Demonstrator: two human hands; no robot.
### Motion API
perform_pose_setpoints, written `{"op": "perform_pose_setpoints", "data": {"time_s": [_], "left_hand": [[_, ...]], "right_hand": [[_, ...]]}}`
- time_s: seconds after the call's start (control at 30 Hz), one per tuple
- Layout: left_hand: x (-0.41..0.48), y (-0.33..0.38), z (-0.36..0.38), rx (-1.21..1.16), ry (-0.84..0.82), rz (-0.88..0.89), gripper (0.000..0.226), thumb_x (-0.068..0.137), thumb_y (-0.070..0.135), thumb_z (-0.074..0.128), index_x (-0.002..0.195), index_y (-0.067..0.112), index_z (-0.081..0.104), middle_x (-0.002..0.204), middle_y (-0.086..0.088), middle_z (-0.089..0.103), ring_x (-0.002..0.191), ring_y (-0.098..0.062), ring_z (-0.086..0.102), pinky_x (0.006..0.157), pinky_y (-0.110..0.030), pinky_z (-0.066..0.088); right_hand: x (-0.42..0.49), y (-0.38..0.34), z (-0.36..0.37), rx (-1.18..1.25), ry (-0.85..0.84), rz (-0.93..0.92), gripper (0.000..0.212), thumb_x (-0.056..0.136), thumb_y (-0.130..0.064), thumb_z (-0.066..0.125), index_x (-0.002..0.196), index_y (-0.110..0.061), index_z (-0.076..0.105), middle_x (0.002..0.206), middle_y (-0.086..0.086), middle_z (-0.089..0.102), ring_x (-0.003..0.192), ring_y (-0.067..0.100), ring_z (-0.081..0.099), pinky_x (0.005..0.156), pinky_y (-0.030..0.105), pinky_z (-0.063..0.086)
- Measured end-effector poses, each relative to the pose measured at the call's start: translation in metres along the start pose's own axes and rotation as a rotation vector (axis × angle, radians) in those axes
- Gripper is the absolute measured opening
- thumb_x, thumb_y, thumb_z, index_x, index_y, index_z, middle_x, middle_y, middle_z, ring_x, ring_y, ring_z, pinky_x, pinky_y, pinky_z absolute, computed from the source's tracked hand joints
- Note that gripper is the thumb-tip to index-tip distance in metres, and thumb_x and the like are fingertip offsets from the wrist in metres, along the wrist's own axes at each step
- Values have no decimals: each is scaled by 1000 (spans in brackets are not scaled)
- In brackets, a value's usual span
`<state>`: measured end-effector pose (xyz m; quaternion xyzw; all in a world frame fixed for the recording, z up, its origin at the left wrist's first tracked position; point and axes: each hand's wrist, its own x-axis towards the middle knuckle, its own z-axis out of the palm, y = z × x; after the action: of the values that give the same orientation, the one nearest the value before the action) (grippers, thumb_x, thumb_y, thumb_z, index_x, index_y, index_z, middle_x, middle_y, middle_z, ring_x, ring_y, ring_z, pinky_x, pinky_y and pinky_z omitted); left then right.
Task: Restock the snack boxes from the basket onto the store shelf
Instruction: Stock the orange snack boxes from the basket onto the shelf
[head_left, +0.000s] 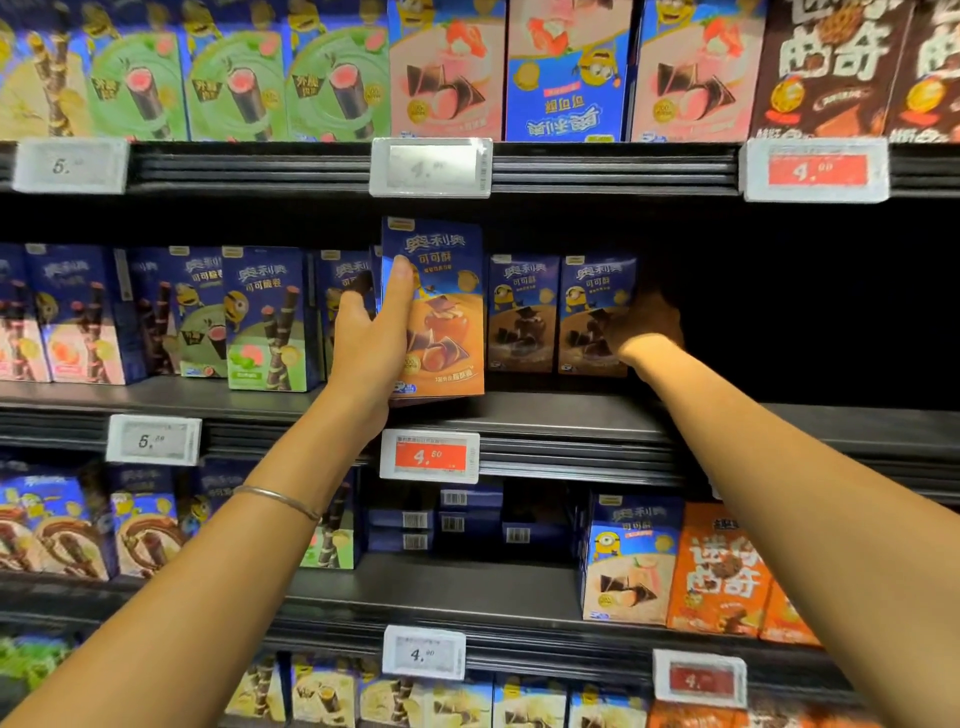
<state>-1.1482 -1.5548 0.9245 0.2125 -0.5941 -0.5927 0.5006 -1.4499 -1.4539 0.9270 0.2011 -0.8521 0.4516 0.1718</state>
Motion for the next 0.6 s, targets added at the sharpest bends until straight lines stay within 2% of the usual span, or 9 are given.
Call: {"op": "perform_pose_setpoints", "data": {"time_s": [0.1, 0.17, 0.33, 0.43, 0.53, 0.6], "left_hand": [[0, 0, 0, 14, -1, 3, 60, 96, 66, 57, 130, 19, 46, 116, -7, 75, 90, -17, 80, 79, -43, 66], [-1, 0, 1, 14, 11, 7, 65, 96, 66, 57, 135, 15, 44, 114, -6, 75, 87, -15, 80, 72, -37, 66], [-1, -1, 3, -8, 22, 20, 58, 96, 64, 58, 128, 18, 46, 111, -5, 75, 85, -13, 80, 62, -30, 63], [-1, -1, 4, -2, 24, 26, 54, 96, 65, 58, 124, 20, 48, 111, -5, 75, 84, -13, 80, 61, -28, 62], [-1, -1, 4, -3, 23, 18, 62, 96, 66, 57, 133, 17, 46, 111, -6, 76, 85, -15, 80, 63, -30, 63], [0, -1, 4, 5, 25, 17, 63, 96, 67, 56, 133, 18, 46, 111, -5, 76, 85, -15, 80, 63, -30, 63]], "right_hand": [[1, -2, 4, -17, -7, 24, 61, 84, -50, 76, 133, -18, 60, 132, 13, 65, 117, 38, 64, 89, 42, 52], [1, -3, 7, -19, -16, 29, 59, 85, -48, 75, 134, -19, 59, 131, 13, 65, 115, 39, 64, 88, 43, 52], [1, -4, 14, 9, -33, 26, 42, 87, -42, 75, 121, -20, 65, 119, 12, 69, 98, 32, 66, 73, 35, 45], [2, -3, 15, 33, -72, 34, 42, 87, -41, 75, 120, -18, 66, 120, 12, 70, 99, 32, 68, 75, 34, 49], [2, -3, 13, 42, -87, 37, 37, 89, -39, 73, 119, -17, 67, 119, 12, 70, 96, 32, 66, 76, 34, 50], [2, -3, 13, 60, -84, 40, 39, 88, -36, 74, 120, -16, 67, 120, 12, 70, 101, 32, 67, 78, 34, 51]]}}
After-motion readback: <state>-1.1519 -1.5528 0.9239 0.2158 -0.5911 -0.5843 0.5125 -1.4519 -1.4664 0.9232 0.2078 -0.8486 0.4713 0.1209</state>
